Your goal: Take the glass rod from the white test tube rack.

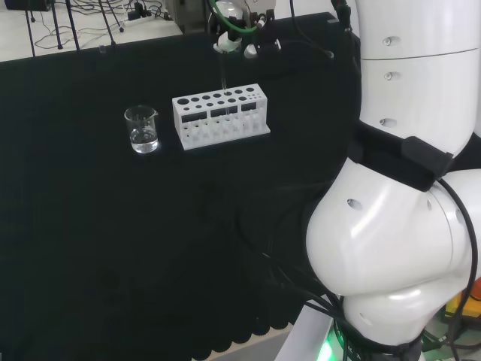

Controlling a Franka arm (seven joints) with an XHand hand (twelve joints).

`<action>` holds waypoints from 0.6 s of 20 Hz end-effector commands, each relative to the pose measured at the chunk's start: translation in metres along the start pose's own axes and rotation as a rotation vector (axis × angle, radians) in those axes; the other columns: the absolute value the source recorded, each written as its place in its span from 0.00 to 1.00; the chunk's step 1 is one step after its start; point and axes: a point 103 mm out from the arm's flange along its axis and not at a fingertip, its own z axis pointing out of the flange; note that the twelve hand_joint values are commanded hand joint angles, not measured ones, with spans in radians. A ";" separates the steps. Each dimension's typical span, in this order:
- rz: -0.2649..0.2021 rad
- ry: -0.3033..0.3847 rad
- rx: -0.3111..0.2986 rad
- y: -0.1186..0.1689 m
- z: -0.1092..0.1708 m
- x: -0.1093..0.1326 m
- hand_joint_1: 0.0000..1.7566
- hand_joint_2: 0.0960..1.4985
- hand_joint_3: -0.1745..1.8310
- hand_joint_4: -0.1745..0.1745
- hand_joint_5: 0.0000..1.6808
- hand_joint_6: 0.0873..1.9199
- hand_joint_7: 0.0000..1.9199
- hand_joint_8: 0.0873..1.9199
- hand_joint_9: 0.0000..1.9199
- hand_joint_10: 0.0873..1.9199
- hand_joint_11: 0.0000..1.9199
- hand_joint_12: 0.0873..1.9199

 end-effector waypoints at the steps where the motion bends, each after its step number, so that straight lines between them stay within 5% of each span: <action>1: 0.006 -0.058 -0.045 -0.002 -0.005 0.003 0.65 0.64 0.23 0.00 0.56 0.56 0.76 0.46 0.82 0.38 0.66 0.46; 5: -0.004 -0.080 -0.117 -0.008 -0.015 0.006 0.67 0.47 0.43 0.00 0.62 0.53 0.78 0.51 0.84 0.42 0.74 0.35; 12: -0.003 -0.083 -0.160 -0.027 -0.052 0.011 0.68 0.39 0.47 0.00 0.70 0.43 0.82 0.45 0.87 0.36 0.77 0.30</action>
